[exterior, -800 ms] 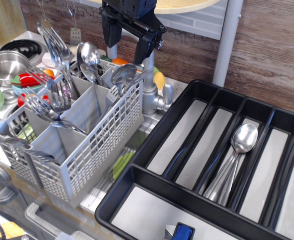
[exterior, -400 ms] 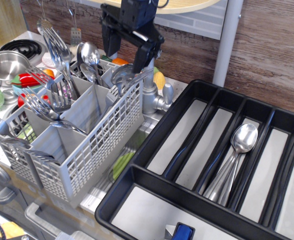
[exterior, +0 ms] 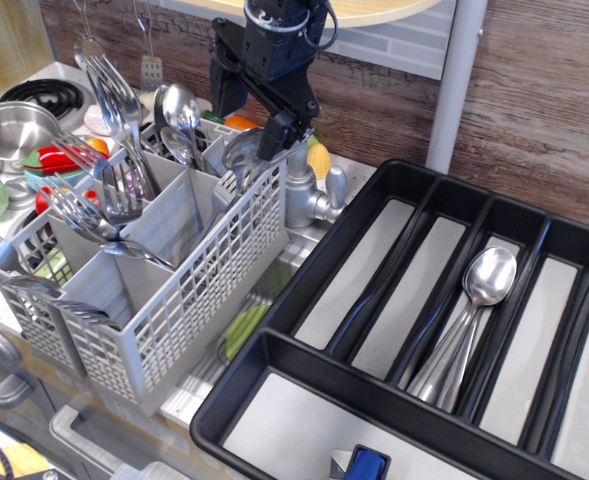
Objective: Put big spoon from basket to tray
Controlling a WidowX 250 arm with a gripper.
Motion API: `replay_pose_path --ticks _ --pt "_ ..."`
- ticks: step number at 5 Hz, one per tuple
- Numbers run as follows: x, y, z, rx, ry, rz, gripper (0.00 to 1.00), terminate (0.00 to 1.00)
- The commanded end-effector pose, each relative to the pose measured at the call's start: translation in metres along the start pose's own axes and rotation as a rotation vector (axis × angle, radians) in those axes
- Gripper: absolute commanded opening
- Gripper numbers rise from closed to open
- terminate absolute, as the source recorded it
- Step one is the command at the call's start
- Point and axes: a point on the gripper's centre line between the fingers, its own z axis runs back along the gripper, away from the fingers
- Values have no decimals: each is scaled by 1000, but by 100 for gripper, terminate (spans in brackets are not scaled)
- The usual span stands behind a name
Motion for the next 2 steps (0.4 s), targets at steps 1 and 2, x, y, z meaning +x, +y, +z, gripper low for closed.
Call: replay_pose_path --ticks 1,2 --pt "4 10 5 67 -99 -21 100 0" --pt "4 10 3 63 -100 -15 0 0"
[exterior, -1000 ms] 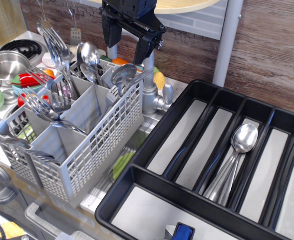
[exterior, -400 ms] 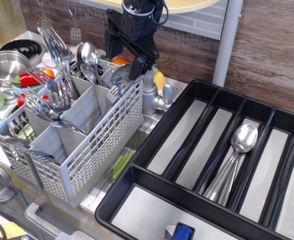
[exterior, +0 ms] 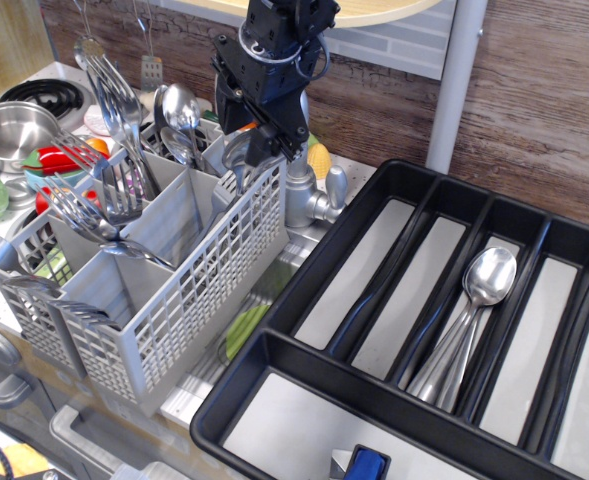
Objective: Put big spoon from basket to tray
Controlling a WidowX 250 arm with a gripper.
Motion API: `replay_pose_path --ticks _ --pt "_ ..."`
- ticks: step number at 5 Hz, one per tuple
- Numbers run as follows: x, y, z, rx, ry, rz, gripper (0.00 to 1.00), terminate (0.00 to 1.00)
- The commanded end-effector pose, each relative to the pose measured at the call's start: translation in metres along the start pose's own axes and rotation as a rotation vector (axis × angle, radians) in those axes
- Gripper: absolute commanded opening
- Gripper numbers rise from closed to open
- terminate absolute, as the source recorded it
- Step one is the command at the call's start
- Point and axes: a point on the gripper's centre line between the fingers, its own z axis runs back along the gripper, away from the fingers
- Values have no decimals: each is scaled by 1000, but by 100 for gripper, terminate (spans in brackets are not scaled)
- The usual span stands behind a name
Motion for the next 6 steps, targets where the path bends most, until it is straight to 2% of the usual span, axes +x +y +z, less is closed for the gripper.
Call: replay_pose_path --ticks 1,2,3,4,5,6 --pt "6 10 12 26 -43 30 0 0" --pt "6 12 14 51 -25 21 0 0" --pt "6 21 37 150 22 -9 0 0" --pt "4 27 76 263 98 0 0 0" --pt "0 23 107 330 160 25 0 0" --pt "10 16 136 344 220 86 0 0"
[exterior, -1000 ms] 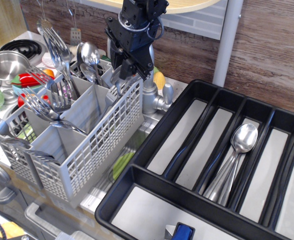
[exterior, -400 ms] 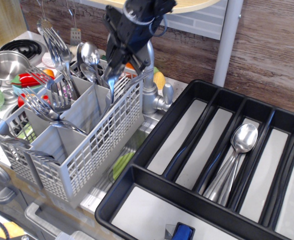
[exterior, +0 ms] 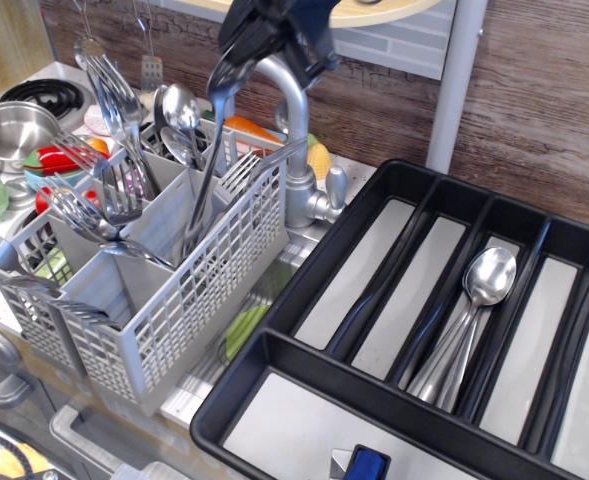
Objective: Put big spoon from basket to tray
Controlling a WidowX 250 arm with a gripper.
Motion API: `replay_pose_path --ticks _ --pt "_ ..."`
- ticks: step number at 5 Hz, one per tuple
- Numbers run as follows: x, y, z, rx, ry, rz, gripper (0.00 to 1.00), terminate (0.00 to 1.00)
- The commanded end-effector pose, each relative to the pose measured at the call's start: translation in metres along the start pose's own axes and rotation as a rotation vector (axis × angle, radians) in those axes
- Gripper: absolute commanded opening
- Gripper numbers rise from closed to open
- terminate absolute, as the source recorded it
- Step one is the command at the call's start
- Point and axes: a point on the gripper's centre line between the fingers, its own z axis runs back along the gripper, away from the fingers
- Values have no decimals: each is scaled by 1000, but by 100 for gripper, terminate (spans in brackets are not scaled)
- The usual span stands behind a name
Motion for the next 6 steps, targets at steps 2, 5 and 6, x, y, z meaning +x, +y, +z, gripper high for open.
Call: replay_pose_path --ticks 2,5,6 --pt "32 -13 60 -129 -37 242 0 0" --pt "58 -51 50 -389 -71 314 0 0" --pt "61 -61 43 -427 -71 289 0 0"
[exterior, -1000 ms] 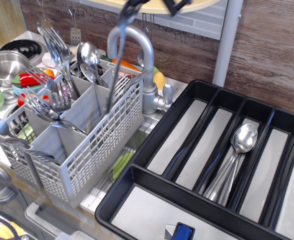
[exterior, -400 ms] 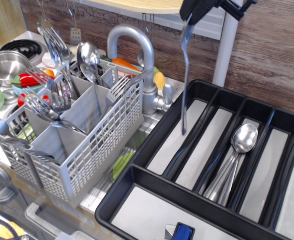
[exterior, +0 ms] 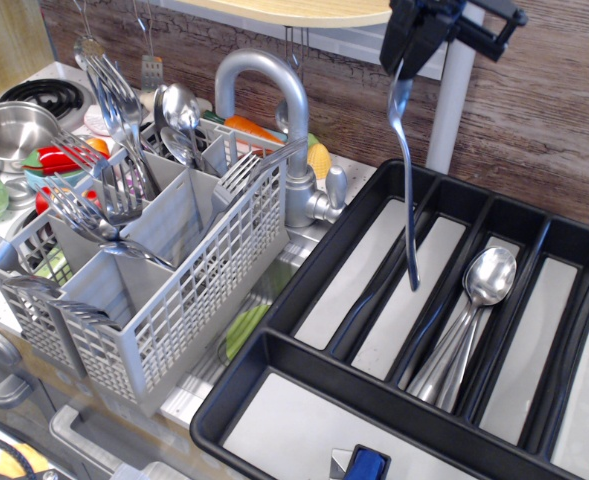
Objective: Put big spoon from basket to tray
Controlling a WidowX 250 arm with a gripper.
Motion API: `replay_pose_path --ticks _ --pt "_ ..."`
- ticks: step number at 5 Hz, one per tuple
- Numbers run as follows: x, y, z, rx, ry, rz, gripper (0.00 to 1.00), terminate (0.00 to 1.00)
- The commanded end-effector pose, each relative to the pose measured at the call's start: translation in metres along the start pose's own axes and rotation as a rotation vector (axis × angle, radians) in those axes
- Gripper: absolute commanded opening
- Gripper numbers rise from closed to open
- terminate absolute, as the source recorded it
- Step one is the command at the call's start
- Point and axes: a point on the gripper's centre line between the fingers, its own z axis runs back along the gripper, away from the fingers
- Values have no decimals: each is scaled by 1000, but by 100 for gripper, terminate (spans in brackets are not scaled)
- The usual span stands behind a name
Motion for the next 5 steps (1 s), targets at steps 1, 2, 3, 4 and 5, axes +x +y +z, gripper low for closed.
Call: replay_pose_path --ticks 1,2,3,4,5 --pt "-3 -8 -3 -78 -49 23 0 0" --pt "-10 -14 -11 -124 -12 52 0 0" --pt "-21 -12 -28 -164 39 53 0 0" --pt "-24 -21 -45 -166 64 110 0 0" --pt "-25 -31 -59 -19 74 159 0 0"
